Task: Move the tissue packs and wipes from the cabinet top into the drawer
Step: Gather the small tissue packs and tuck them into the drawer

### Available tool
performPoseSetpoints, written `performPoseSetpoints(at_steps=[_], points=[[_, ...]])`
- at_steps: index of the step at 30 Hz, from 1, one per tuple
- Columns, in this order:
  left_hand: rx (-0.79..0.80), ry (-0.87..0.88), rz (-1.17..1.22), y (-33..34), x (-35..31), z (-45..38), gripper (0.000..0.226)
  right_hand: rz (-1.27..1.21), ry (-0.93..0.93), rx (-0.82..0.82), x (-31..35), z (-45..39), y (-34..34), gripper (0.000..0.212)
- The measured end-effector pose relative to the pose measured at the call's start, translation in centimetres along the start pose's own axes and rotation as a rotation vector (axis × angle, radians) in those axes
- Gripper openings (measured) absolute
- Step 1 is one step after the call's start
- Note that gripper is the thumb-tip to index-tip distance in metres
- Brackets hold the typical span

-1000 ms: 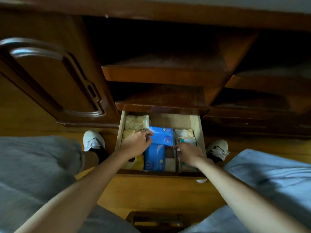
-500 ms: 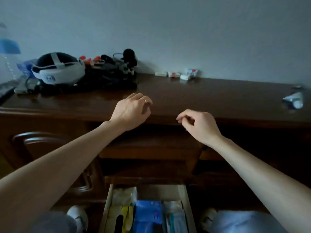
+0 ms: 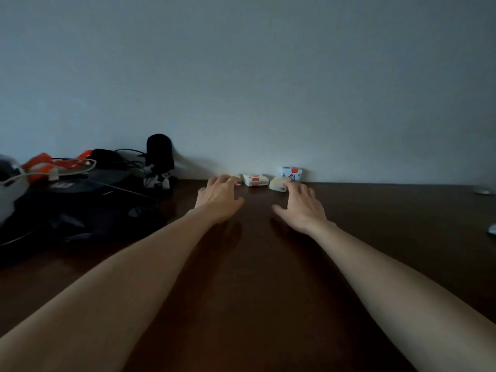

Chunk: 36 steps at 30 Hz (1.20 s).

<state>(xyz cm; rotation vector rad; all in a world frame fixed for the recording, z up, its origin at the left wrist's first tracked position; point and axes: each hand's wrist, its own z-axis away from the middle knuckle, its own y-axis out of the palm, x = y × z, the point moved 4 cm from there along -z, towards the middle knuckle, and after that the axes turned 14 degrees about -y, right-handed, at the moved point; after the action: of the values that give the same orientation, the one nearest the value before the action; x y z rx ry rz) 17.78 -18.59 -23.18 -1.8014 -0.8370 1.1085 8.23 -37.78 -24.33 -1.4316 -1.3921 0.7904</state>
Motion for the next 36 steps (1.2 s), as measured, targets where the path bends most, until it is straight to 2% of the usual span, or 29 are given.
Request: performPoseSetpoints(at_steps=[4,8,11,16,19,22,27,32,36], points=[[0.024,-0.013,0.004,4.6,-2.6,-7.2,0.066,0.044,0.049,0.003,-2.7,-7.0,3.0,0.083],[0.035,-0.057,-0.064,8.4,-3.7,-12.5,0.063,0.061,0.067,-0.017,-5.6,-12.5,5.5,0.078],[0.030,-0.060,-0.162,9.9,-3.6,-14.7,0.071,0.093,0.117,0.031,-7.2,-14.7,6.7,0.082],[0.011,-0.034,-0.199,9.5,-3.7,-15.5,0.073,0.297,0.064,0.081,-7.5,-15.6,5.4,0.099],[0.023,0.022,-0.133,8.4,-3.4,-14.0,0.071,0.364,0.048,0.127,-7.3,-14.3,4.7,0.099],[0.025,0.059,-0.123,7.1,-2.7,-11.4,0.067,0.303,0.037,0.170,-6.6,-11.9,4.0,0.096],[0.009,0.082,-0.159,4.6,-1.6,-4.1,0.069,0.275,-0.133,0.136,-4.0,-5.6,1.9,0.086],[0.018,0.092,-0.164,1.6,-0.4,4.1,0.069,0.281,-0.269,0.147,-0.6,1.7,-0.8,0.093],[0.040,0.098,-0.167,-1.0,0.2,10.7,0.068,0.251,-0.348,0.150,1.7,7.8,-3.1,0.091]])
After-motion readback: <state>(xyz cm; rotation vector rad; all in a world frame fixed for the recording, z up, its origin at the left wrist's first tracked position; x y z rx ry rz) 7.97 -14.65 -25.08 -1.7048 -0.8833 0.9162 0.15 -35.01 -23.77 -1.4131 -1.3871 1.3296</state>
